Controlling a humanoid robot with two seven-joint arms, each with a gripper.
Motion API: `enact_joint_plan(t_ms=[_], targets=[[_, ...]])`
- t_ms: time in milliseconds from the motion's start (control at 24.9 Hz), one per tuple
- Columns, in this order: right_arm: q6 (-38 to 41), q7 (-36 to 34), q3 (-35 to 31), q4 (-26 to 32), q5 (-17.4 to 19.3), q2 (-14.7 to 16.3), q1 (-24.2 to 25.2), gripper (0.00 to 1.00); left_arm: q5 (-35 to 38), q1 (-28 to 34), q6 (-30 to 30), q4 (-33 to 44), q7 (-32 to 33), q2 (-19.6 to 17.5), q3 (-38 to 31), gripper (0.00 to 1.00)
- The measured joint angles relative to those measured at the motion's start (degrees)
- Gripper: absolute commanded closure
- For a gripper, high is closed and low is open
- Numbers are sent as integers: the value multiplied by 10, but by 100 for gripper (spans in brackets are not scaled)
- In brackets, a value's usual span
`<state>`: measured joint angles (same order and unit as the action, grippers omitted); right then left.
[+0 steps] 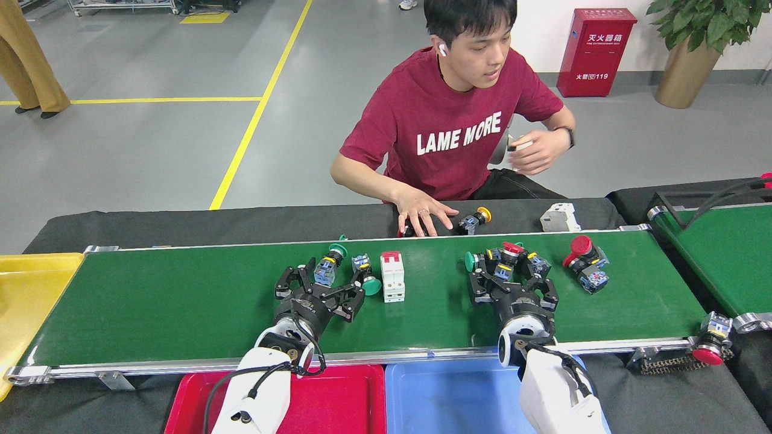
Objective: Pick switch part from conveyor to tray
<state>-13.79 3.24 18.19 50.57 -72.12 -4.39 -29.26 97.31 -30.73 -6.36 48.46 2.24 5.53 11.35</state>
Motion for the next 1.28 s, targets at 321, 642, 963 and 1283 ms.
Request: enact_joint_plan(t_ms=[321, 642, 963, 1283], targets=[[17, -25, 36, 6, 2, 1, 1, 90, -7, 6, -1, -5, -13, -4, -23, 96], [56, -25, 36, 151, 2, 27, 46, 93, -17, 191, -233, 260, -49, -84, -26, 95], [187, 6, 37, 313, 2, 32, 145, 93, -40, 352, -376, 458, -52, -133, -29, 64], [317, 27, 71, 399, -2, 32, 252, 93, -45, 369, -385, 464, -47, -127, -151, 0]])
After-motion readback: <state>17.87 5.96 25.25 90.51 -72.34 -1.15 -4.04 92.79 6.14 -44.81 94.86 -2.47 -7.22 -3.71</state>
